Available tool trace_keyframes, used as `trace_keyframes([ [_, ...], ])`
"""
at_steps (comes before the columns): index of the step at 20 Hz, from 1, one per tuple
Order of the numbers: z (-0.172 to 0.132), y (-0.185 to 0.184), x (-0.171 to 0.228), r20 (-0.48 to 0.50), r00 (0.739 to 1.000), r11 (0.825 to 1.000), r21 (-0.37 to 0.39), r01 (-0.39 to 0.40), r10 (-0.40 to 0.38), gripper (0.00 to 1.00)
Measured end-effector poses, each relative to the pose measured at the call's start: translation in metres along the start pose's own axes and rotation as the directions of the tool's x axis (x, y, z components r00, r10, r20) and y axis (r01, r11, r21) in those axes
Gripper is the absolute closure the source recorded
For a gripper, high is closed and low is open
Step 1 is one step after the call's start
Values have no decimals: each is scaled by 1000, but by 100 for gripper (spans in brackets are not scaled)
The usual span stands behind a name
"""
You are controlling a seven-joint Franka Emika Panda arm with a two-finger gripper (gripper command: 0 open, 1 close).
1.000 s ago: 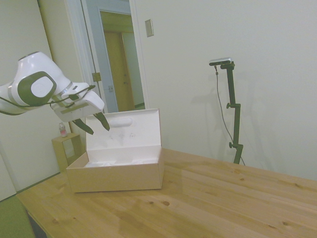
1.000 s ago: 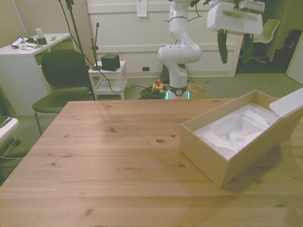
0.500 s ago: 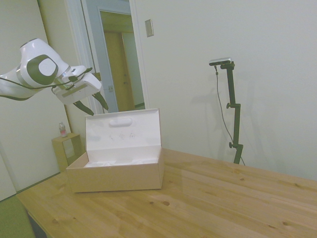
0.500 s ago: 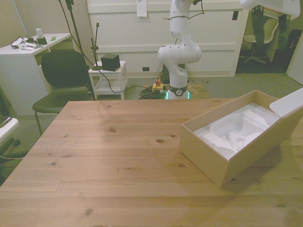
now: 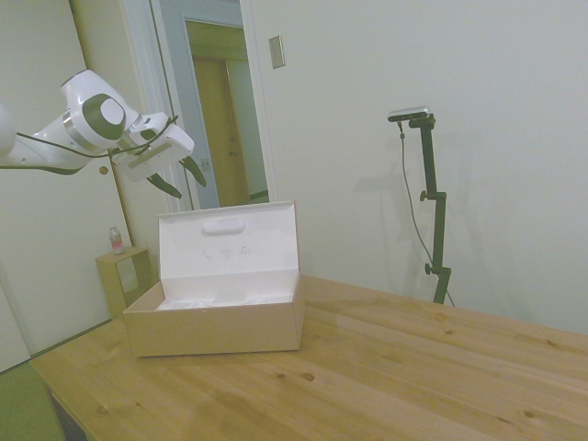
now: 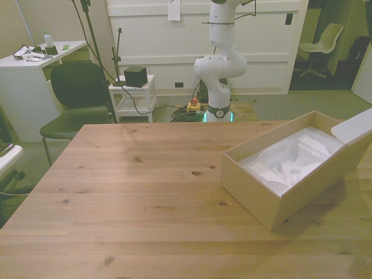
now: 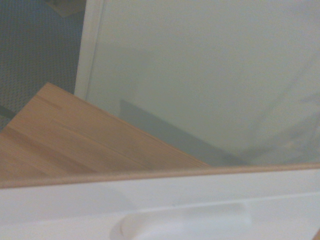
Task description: Close the box
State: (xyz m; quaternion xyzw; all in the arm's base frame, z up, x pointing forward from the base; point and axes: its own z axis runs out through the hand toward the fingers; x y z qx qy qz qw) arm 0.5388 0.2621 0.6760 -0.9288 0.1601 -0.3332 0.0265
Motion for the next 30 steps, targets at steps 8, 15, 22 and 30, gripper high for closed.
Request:
trace_keyframes([
  [8,56,-38,20,1,999,999,-39,38,-38,0],
  [15,97,-61,35,12,999,996,-70,48,-47,0],
  [22,139,-44,41,58,998,990,-141,25,-17,0],
  [30,120,28,19,158,983,969,-242,-49,89,0],
])
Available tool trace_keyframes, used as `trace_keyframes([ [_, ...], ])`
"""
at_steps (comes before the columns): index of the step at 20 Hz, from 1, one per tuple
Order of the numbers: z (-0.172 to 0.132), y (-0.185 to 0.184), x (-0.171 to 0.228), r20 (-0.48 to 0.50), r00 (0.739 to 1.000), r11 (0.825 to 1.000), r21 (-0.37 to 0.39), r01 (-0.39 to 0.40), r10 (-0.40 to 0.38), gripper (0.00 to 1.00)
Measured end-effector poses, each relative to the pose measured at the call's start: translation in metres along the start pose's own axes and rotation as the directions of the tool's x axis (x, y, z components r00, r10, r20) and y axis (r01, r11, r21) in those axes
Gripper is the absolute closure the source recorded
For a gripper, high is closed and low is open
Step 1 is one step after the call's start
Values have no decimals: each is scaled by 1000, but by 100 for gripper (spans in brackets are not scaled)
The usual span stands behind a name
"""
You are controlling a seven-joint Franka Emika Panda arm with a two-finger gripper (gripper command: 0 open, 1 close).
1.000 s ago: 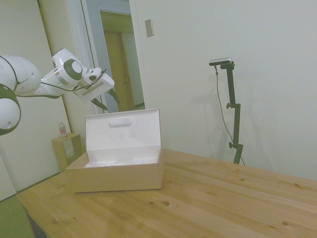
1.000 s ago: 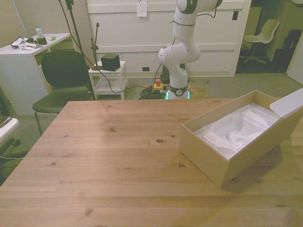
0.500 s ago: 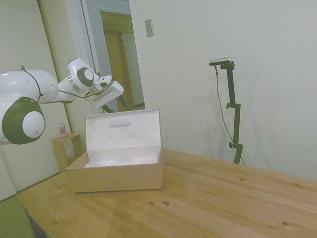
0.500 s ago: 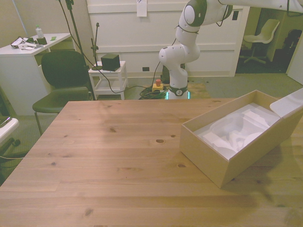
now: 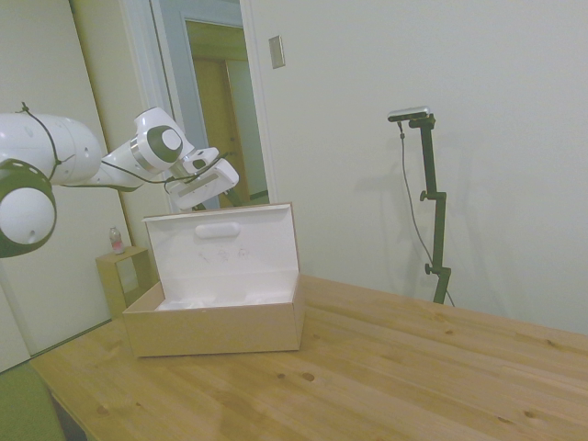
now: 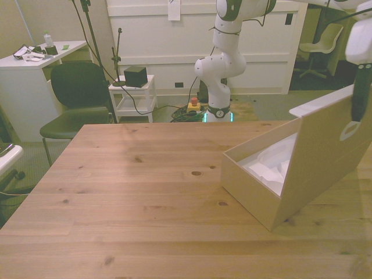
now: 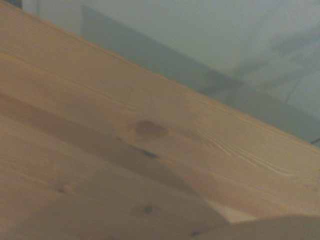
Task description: Close the box
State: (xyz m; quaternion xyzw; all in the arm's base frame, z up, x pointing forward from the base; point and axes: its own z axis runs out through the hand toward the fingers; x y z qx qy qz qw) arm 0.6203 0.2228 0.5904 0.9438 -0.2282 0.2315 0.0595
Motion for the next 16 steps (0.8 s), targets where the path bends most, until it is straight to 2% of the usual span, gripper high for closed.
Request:
trace_keyframes([
  [4,-22,30,-29,45,995,996,11,-91,90,0],
  [7,-36,52,-59,113,976,981,26,-190,186,0],
  [11,-34,72,-78,170,943,956,16,-293,286,0],
  [16,-26,77,-84,205,915,935,-2,-355,348,0],
])
